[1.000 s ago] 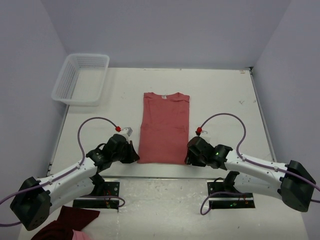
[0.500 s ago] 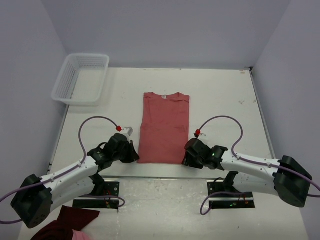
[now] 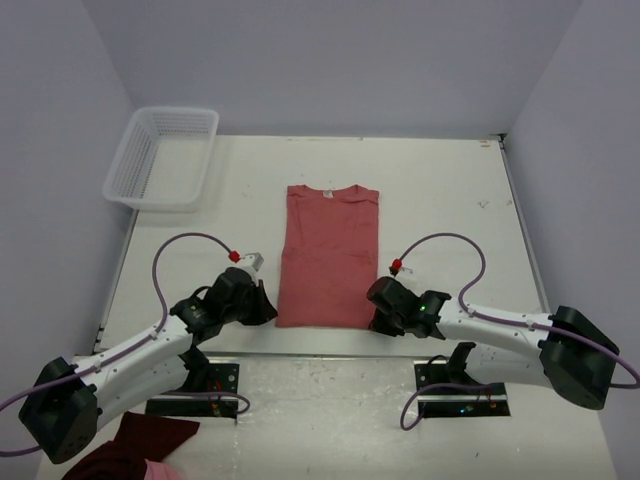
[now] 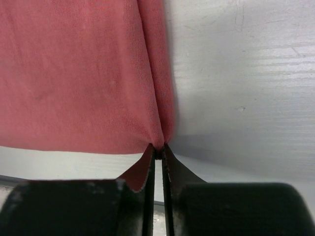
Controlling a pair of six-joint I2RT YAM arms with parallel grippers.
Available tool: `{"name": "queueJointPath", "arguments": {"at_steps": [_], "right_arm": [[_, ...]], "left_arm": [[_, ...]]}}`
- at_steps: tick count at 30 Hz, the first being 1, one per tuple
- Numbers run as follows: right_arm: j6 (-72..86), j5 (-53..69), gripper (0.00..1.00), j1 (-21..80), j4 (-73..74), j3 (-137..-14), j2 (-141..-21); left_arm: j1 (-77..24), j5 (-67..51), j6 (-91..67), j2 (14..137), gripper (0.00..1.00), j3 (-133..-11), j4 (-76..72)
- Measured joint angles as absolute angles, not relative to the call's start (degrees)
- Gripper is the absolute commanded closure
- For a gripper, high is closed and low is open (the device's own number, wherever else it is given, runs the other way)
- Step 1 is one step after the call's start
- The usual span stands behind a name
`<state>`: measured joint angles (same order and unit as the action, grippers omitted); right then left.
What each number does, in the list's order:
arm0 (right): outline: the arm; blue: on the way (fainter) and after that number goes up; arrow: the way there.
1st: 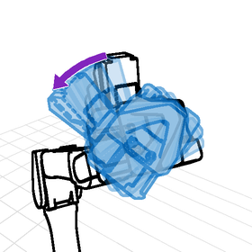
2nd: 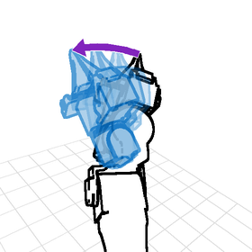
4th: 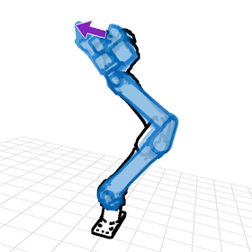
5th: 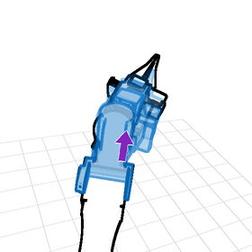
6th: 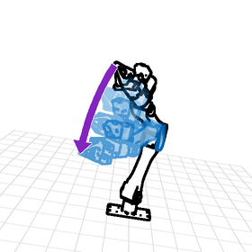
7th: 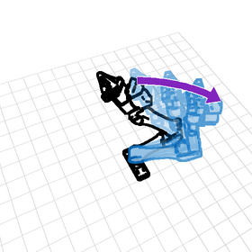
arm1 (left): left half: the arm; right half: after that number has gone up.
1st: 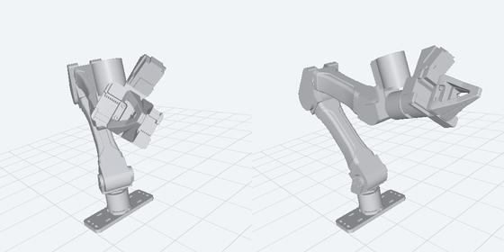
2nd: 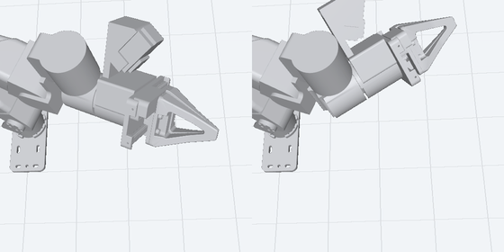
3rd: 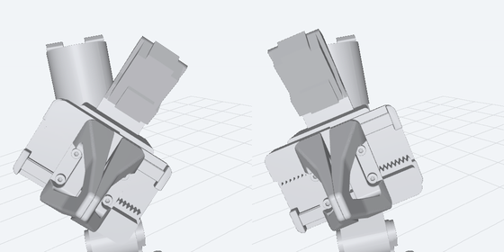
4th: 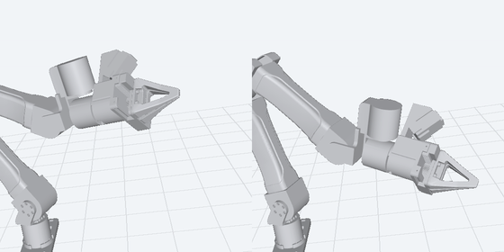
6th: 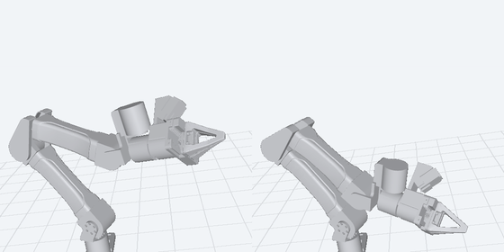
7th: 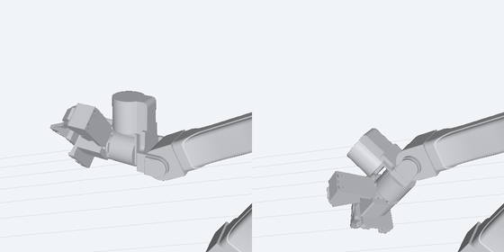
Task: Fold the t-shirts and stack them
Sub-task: Grab one side of the 2/3 rectangular tshirt with both arms
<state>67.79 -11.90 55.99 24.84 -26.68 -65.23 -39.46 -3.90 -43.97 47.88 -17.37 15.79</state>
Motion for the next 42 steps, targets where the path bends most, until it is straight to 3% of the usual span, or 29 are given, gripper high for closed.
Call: {"name": "queueJointPath", "arguments": {"at_steps": [3,4,9,10,11,14,16,20,30,35,38,42], "right_arm": [[68.2,-12.1,1.00,56.0,24.9,-26.7,-65.3],[68.2,-12.1,1.00,56.1,24.9,-26.7,-65.3],[68.2,-12.3,1.00,56.2,24.9,-26.7,-65.3],[68.2,-12.3,1.00,56.2,24.9,-26.7,-65.3],[68.1,-12.3,1.00,56.2,24.8,-26.7,-65.3],[68.1,-12.3,1.00,56.2,24.8,-26.7,-65.3],[67.9,-12.3,1.00,56.2,24.8,-26.7,-65.3],[67.9,-12.3,1.00,56.2,24.9,-26.7,-65.2],[67.9,-12.6,1.00,56.2,25.6,-26.7,-64.8],[67.9,-12.6,1.00,56.2,26.3,-26.7,-64.4],[67.9,-12.7,1.00,56.2,26.4,-26.7,-64.3],[67.9,-12.8,1.00,56.2,26.5,-26.7,-64.3]], "left_arm": [[-39.5,-3.5,-44.2,47.8,0.98,-17.4,16.6],[-39.5,-3.3,-44.3,47.8,0.88,-17.4,17.0],[-39.5,-2.9,-45.5,48.4,0.72,-17.4,18.3],[-39.5,-3.0,-45.6,48.9,0.58,-17.3,18.3],[-39.5,-3.2,-45.6,49.3,0.53,-17.3,18.3],[-39.6,-4.0,-46.2,49.4,0.40,-17.0,18.1],[-39.6,-4.3,-46.7,49.4,0.38,-17.0,17.8],[-39.6,-5.4,-47.0,50.0,0.41,-17.0,16.6],[-42.4,-7.0,-48.5,56.6,0.62,-17.0,9.7],[-44.2,-6.2,-49.5,56.9,0.66,-16.5,8.6],[-45.0,-5.9,-50.5,57.2,0.75,-16.0,7.7],[-45.7,-5.5,-51.2,57.6,1.00,-15.4,7.0]]}}
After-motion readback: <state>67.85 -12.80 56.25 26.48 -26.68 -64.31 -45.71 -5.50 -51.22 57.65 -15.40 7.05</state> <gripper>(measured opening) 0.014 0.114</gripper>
